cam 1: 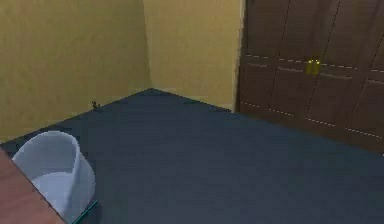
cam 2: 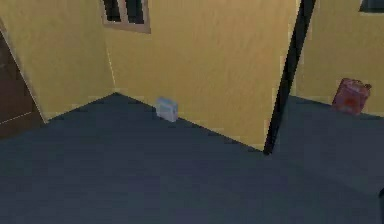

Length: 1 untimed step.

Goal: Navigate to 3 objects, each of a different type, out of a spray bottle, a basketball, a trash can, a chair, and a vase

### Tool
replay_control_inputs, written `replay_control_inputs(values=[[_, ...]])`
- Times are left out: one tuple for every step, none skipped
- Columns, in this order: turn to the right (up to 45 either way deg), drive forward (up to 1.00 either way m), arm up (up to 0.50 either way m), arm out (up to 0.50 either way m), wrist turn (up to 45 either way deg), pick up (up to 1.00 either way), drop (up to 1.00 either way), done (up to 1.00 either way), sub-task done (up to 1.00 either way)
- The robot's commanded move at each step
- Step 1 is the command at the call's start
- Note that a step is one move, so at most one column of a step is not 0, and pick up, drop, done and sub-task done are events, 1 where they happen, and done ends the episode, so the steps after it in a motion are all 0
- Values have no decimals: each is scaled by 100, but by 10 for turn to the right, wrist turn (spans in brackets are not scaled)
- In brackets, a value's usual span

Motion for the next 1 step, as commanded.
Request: replay_control_inputs(values=[[450,0,0,0,0,0,0,0,0]])
